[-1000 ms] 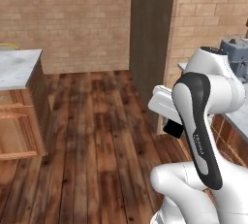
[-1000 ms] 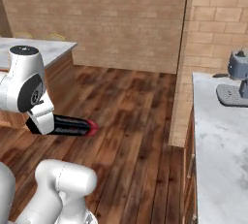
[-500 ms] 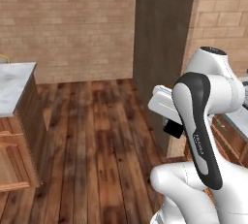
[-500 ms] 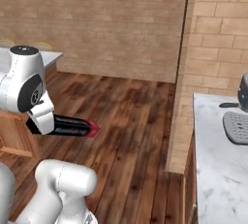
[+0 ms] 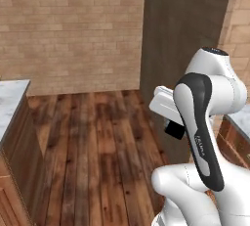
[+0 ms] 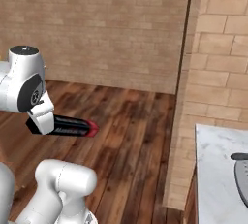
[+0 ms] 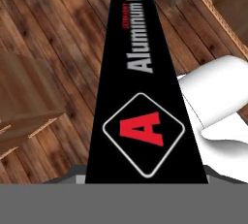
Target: Retrieve the tupperware and aluminum foil from the cabinet and place them on the dining counter near the plate with steak and sweet potato to prepare for storing leftovers.
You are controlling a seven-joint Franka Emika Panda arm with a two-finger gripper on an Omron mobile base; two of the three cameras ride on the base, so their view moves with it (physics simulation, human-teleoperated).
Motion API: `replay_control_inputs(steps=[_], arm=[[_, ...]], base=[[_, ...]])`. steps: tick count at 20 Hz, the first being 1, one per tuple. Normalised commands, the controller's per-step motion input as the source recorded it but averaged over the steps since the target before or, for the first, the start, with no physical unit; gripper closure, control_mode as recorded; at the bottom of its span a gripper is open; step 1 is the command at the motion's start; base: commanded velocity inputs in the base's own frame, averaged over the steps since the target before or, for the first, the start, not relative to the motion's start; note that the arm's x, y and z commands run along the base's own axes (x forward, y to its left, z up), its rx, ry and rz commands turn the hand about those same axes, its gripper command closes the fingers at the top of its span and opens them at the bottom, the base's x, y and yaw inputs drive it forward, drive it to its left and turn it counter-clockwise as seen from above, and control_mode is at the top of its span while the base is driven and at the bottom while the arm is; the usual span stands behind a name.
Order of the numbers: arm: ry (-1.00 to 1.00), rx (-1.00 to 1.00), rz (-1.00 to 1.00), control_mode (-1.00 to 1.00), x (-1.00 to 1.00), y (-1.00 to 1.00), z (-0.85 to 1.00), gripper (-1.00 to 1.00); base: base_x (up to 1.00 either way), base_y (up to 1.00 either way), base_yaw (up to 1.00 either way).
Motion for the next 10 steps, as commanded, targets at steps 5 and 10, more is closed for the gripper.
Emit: replay_control_inputs(steps=[5, 10], arm=[[0.0, 0.0, 0.0, 1.0, 0.0, 0.0, 0.0, 1.0], [0.0, 0.0, 0.0, 1.0, 0.0, 0.0, 0.0, 1.0]], base=[[1.0, -0.12, 0.23], [1.0, -0.11, 0.45]])
